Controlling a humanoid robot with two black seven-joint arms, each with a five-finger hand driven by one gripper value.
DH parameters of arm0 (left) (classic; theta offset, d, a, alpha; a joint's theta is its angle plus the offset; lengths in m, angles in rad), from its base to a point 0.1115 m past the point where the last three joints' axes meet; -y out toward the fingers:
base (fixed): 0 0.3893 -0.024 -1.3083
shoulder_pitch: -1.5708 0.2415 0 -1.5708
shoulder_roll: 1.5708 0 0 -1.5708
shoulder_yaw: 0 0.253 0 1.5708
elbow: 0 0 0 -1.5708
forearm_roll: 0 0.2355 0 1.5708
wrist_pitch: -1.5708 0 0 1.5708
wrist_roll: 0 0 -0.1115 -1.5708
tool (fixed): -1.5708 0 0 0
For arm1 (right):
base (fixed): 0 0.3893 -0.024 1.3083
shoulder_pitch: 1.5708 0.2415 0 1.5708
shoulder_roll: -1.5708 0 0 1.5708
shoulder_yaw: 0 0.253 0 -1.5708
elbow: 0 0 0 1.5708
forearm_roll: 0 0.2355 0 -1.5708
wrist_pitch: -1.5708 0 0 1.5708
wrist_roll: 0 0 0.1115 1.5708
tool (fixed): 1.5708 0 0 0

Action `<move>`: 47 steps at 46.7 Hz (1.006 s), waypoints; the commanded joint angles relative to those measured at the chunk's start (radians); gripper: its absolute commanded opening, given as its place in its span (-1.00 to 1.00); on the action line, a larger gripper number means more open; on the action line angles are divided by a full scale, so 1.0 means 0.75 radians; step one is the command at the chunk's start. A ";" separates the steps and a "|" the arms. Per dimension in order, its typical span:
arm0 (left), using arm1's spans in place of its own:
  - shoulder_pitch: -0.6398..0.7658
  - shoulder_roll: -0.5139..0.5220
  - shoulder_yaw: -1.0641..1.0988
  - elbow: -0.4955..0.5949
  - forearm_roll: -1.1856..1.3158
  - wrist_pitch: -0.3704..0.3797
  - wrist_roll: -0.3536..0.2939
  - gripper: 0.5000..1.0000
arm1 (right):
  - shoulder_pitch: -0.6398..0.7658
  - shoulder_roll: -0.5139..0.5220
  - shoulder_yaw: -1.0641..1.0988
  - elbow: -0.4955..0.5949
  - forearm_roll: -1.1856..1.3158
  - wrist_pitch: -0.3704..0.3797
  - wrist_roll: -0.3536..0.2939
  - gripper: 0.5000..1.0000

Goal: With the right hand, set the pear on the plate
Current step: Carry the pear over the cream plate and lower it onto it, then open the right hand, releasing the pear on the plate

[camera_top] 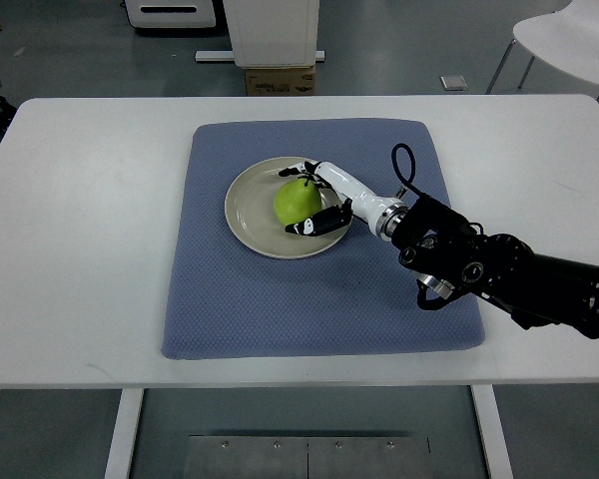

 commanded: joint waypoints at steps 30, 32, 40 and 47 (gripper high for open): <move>0.000 0.000 0.000 0.000 0.000 0.000 0.000 1.00 | -0.041 -0.061 0.361 -0.005 0.002 0.000 -0.004 1.00; 0.000 0.000 0.000 0.000 0.000 0.000 0.000 1.00 | -0.074 -0.065 0.394 -0.005 0.002 0.000 -0.002 1.00; 0.000 0.000 0.000 0.002 0.000 0.000 0.000 1.00 | -0.125 -0.127 0.431 -0.054 0.002 0.002 -0.004 1.00; 0.000 0.000 0.000 0.000 0.000 0.000 0.000 1.00 | -0.137 -0.147 0.480 -0.112 0.047 0.013 -0.016 1.00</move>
